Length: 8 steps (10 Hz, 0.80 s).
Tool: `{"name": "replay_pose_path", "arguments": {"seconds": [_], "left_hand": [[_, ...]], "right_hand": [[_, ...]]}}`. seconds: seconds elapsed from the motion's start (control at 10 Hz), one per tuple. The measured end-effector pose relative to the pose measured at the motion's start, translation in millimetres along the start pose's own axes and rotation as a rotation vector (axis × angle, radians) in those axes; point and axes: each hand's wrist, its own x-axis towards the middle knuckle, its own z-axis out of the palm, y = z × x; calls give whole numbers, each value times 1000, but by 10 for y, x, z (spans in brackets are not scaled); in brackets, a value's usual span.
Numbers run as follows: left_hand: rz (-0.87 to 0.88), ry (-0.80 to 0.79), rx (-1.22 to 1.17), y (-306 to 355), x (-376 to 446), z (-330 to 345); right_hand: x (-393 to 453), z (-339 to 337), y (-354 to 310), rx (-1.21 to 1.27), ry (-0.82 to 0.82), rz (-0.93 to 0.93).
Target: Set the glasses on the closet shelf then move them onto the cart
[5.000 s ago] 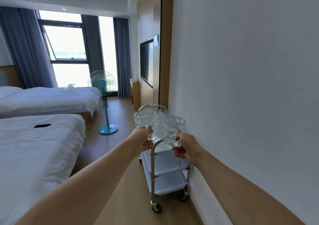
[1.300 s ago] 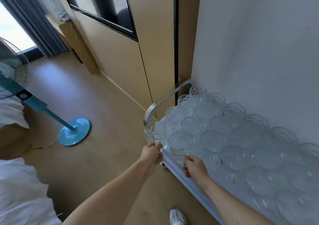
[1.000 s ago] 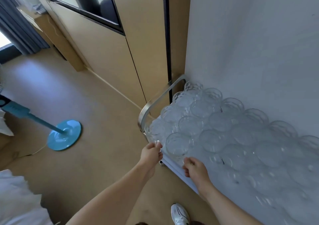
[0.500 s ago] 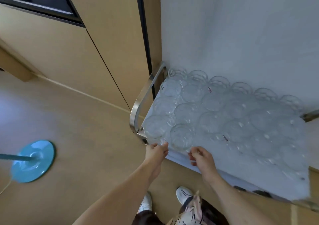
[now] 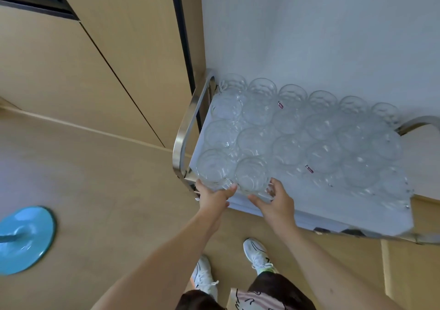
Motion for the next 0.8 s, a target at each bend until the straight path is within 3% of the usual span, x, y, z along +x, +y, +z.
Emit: {"name": "replay_pose_path", "arguments": {"seconds": [0.5,0.8], "left_hand": [[-3,56,301,101,68,-101],[180,10,467,239,-132,-270]], "right_hand": [[-11,-11,-71,-49,40,-97],[-192,149,-88,-183,190,-124]]}}
